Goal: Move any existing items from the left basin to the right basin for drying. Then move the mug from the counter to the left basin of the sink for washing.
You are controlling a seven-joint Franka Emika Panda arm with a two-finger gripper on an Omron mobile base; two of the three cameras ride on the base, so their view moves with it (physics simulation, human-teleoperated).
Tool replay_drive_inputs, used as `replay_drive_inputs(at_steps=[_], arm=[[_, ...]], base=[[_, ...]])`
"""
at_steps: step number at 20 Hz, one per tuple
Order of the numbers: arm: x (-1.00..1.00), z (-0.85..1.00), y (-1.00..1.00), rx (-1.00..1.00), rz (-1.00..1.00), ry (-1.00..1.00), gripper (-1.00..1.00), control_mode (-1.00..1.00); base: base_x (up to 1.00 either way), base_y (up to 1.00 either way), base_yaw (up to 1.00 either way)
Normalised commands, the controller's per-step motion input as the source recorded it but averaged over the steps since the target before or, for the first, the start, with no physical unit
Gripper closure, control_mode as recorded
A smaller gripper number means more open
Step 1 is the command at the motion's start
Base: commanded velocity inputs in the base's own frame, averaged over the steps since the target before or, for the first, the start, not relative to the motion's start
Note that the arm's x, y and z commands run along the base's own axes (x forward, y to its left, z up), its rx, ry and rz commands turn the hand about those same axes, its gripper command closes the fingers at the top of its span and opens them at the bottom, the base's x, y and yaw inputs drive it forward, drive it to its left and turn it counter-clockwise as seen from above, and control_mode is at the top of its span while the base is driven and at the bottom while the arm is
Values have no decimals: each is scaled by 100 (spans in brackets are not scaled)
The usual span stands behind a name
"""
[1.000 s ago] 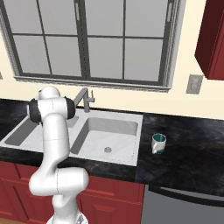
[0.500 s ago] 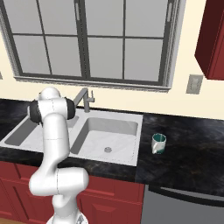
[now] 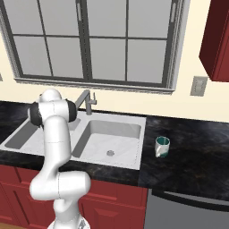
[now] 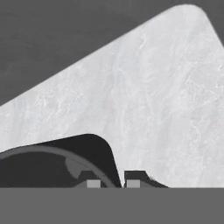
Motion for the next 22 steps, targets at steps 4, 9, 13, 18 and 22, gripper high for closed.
replay_drive_inputs(at_steps=[4,9,13,18,22], arm=[[-21,0,1,0,0,-6,100,-100],[-37,17,0,0,-1,-10,100,-100],[-44,32,-1,0,-4,-8,100,-100],[-29,43,-8,0,-3,-3,100,-100],[-16,48,-18,0,-5,0,100,-100]], base=[[0,0,0],[0,0,0],[0,0,0],[0,0,0],[0,0,0]])
